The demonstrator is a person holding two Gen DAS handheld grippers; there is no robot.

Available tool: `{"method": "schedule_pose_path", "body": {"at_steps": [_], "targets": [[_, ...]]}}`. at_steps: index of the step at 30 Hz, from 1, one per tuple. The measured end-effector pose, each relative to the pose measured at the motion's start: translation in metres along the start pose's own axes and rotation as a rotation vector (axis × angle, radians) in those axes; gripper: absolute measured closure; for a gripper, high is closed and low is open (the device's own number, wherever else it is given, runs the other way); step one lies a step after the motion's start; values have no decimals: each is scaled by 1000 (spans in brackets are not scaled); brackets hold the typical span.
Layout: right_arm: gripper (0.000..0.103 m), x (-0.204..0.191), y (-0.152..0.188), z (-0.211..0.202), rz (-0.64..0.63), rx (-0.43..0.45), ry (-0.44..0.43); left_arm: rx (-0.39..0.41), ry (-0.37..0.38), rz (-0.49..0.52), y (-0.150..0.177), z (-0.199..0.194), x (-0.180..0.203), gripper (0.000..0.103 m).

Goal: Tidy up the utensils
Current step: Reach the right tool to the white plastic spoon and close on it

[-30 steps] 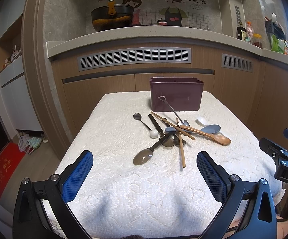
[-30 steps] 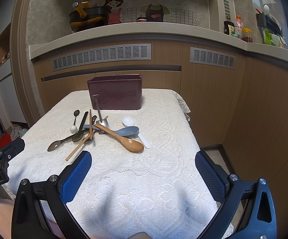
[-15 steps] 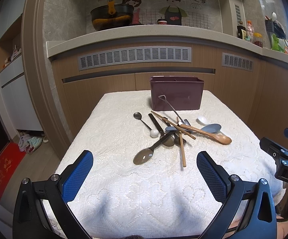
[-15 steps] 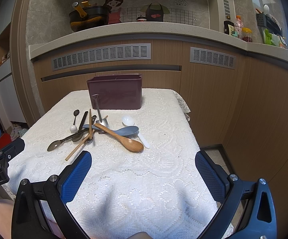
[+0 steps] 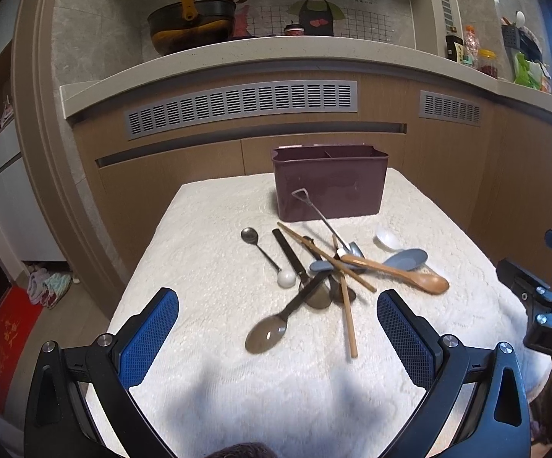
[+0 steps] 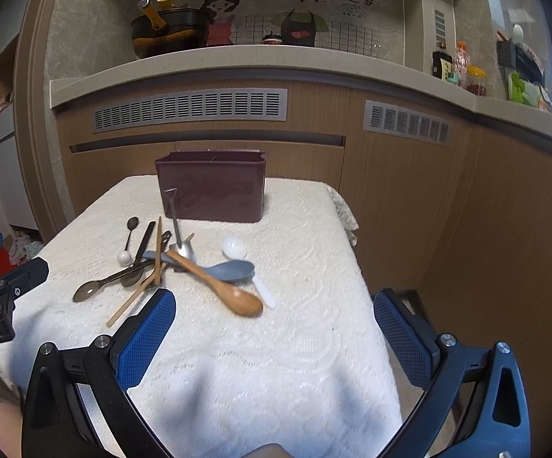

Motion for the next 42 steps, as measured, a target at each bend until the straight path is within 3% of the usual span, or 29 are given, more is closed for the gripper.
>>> {"method": "schedule_pose_path", "body": {"at_steps": [7, 13, 19, 23, 27, 30, 35, 39, 42], "targets": [[0, -19, -17, 42, -97, -40, -34, 1, 14, 36, -23, 29, 2, 0], [0, -35, -25, 79, -130, -91, -97, -79, 16, -3, -24, 72, -24, 0], [0, -62, -21, 117, -151, -195, -242, -150, -57, -160, -17, 114, -94, 0], [0, -80, -25, 148, -150, -235, -275, -178, -38, -234, -9, 129, -116, 0], [8, -91, -18, 163, -184, -272, -316, -208, -40, -177, 6, 133, -115, 0], [8, -84, -8, 158, -226, -277, -324, -234, -16, -134, 21, 139, -105, 0], [8, -58, 6, 159, -228, -307, -290, -219, 22, -190, 18, 145, -95, 0], [25, -43, 8, 177, -191, -329, -267, -207, 39, -235, 7, 147, -90, 0], [26, -45, 7, 195, -180, -345, -289, -200, 33, -210, 1, 144, -89, 0]]}}
Point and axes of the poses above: each gripper's, at about its wrist camera, not at the fingertips, and z roughly the way its jaws point, x to its right, y to its underside, the point moved 9 cm from there along z, roughly the way its jaws point, and after that the axes turned 7 degrees about x, right-handed, at the moved point
